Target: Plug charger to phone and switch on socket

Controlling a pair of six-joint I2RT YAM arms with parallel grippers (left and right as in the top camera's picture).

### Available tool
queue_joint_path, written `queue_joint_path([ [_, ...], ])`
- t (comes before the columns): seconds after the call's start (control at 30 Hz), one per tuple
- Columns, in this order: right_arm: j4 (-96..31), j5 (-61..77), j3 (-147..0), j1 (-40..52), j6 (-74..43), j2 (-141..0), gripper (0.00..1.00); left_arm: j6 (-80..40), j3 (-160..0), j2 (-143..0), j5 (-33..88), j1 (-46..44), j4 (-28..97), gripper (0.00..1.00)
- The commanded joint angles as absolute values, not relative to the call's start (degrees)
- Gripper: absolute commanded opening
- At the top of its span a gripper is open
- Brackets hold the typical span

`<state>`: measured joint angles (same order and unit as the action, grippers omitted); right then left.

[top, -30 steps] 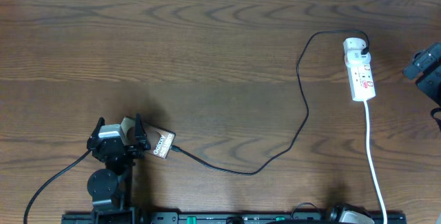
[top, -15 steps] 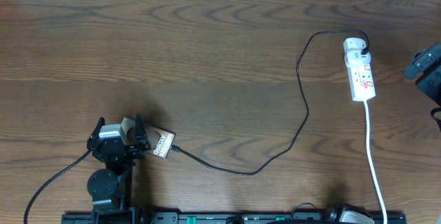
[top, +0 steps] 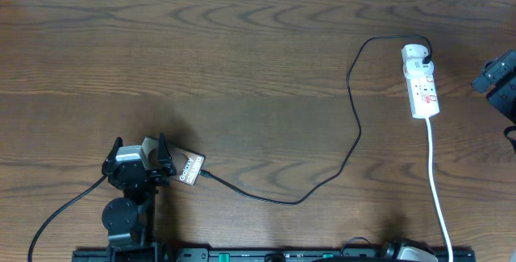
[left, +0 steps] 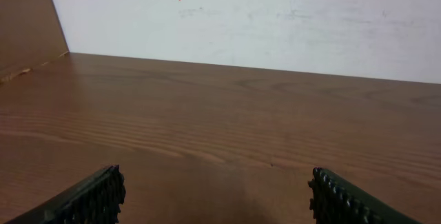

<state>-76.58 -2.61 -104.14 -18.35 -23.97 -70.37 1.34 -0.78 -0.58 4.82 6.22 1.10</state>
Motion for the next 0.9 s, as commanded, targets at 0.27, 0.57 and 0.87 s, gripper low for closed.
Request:
queue_joint_path([
  [0.27,-56.25,-3.05,-81.93,-14.87,-29.78,-62.30,0.99,1.89,-0.23,-0.30,7.27,6.46,3.57,0.85],
  [0.57,-8.54,-3.07,-41.45,-6.63,-27.46,-45.36,0.99,1.89,-0.23,-0.30,7.27,6.46,3.57,0.85],
  [0.87,19.86,-3.11,-15.25,0.03,-15.42,-33.43,0.99,1.89,-0.23,-0.30,7.27,6.46,3.57,0.85],
])
